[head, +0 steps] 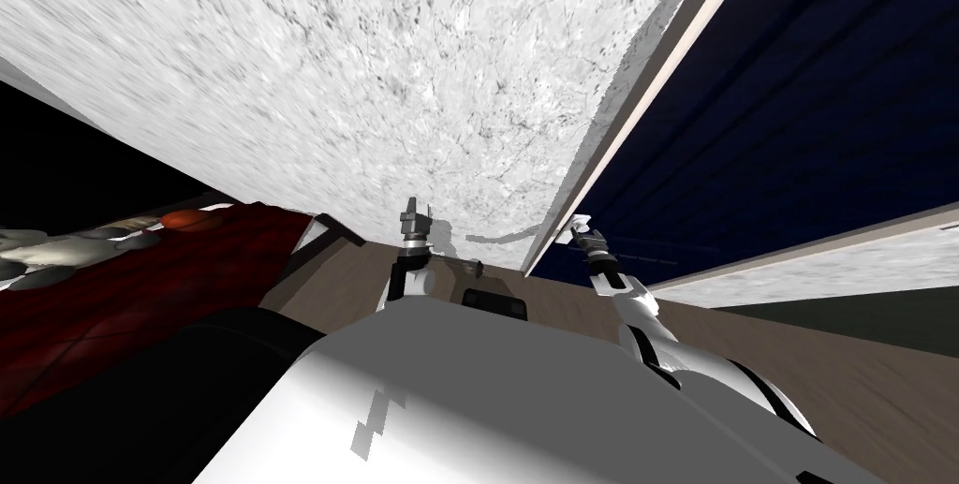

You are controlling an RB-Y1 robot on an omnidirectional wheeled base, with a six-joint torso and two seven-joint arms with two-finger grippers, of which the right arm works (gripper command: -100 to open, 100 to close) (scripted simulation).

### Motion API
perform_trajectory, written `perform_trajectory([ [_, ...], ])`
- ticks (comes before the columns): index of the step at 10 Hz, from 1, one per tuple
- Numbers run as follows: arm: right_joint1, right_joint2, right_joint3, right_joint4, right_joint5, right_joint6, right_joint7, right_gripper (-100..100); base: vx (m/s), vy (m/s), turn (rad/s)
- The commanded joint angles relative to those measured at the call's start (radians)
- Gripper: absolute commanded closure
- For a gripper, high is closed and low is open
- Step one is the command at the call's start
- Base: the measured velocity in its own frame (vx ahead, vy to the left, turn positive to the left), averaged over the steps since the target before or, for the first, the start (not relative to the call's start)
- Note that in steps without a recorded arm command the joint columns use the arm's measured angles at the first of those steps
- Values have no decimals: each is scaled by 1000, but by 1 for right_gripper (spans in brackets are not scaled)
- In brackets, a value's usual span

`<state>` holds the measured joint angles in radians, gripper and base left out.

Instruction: Pull the door open

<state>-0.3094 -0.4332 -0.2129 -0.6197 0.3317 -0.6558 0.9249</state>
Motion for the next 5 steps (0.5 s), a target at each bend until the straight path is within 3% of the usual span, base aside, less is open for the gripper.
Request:
perform_trajectory([
  [1, 0, 2, -4, 0, -1, 4, 4, -100, 231, -35, 23],
  [2, 1, 2, -2, -2, -1, 3, 2, -100, 100, -25, 12],
  [3, 1, 2, -2, -2, -1, 3, 2, 100, -13, 6, -7],
  [5, 1, 2, -2, -2, -1, 3, 2, 100, -37, 8, 0],
])
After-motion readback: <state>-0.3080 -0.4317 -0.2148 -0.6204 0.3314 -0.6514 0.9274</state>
